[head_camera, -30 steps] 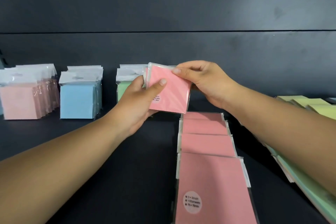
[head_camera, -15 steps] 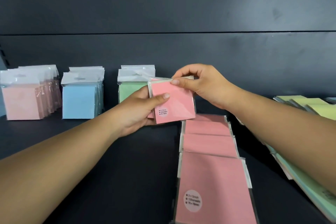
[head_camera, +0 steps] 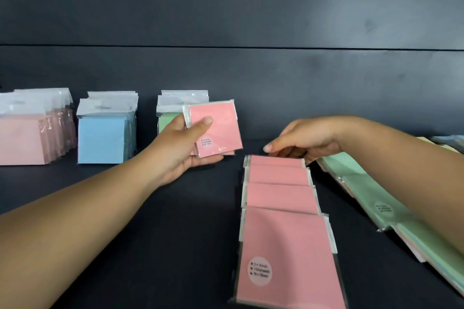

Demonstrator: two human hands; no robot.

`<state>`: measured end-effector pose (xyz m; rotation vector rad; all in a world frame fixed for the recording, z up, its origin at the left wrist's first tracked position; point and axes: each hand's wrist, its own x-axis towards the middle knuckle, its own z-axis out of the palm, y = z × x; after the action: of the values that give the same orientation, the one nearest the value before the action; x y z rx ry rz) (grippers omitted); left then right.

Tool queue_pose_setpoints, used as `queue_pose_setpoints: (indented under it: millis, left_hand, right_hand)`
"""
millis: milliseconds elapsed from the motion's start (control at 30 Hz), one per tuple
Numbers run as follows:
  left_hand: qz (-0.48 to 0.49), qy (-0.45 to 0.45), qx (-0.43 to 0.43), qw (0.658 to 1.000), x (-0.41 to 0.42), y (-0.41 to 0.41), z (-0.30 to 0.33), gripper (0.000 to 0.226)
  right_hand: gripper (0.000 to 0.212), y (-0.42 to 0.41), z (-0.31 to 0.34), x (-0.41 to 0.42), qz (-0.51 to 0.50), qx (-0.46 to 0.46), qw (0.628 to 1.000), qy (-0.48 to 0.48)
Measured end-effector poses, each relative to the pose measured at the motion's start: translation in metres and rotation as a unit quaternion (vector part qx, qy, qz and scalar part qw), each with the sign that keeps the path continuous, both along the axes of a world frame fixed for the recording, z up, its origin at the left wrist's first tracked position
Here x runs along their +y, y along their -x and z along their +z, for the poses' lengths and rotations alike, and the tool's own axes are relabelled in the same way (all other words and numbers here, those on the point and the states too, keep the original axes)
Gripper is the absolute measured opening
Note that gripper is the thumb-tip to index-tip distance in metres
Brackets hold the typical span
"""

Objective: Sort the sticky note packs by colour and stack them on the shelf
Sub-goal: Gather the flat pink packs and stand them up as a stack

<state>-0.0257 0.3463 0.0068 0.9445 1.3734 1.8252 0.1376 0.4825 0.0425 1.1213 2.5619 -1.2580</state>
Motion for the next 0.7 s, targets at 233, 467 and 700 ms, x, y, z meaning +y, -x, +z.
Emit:
queue_pose_setpoints:
  millis: [233, 467, 700]
  left_hand:
    - [0.001, 0.016, 0.013, 1.000, -0.001, -0.006, -0.003, 0.003]
    - [0.006, 0.038, 0.035, 0.999, 0.000, -0.007, -0.008, 0.007]
    - [0.039, 0.050, 0.017, 0.998, 0.005, -0.002, -0.012, 0.018]
  right_hand:
    - [0.024, 0.007, -0.012, 0.005, -0.065, 0.043, 0.992, -0.101]
    - [0.024, 0.020, -0.022, 0.014, -0.073, -0.008, 0.996, -0.052]
    - [0.032, 0.027, -0.021, 0.027, -0.081, -0.040, 0.995, -0.029]
